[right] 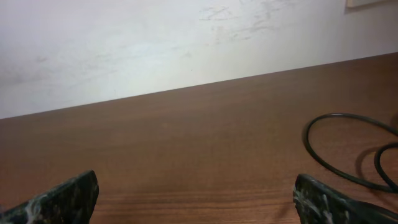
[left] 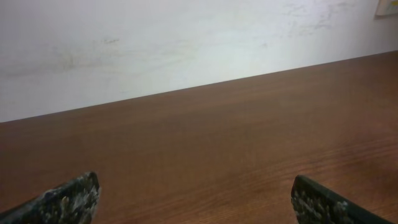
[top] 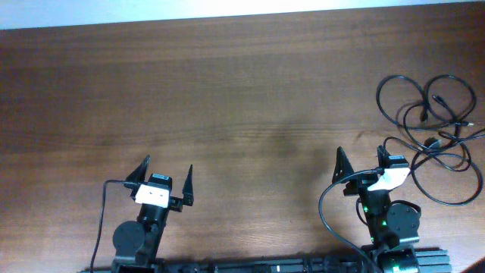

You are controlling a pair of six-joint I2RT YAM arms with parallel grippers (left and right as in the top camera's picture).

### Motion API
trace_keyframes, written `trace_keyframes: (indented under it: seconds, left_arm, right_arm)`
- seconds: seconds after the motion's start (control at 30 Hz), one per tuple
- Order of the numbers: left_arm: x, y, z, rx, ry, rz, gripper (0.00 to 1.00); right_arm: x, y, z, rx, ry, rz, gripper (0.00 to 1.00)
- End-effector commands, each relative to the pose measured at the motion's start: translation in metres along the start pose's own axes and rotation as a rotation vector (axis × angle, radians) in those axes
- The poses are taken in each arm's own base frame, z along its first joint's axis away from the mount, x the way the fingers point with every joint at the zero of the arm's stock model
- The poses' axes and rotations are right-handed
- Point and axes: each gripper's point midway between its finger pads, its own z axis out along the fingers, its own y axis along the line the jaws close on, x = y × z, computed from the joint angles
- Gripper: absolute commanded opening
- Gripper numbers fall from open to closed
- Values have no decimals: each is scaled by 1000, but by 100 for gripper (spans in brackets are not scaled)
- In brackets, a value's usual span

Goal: Untangle cables

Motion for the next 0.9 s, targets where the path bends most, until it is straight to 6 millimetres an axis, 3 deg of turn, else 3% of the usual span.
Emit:
trace_keyframes:
  seconds: [0.0,0.87]
  left_arm:
    - [0,-4,0,22,-4,13,99]
    - [0,-4,0,22,-4,13,99]
  right_arm:
    - [2,-3,0,17,1,17,99]
    - [2,-2,0,10,1,-5,99]
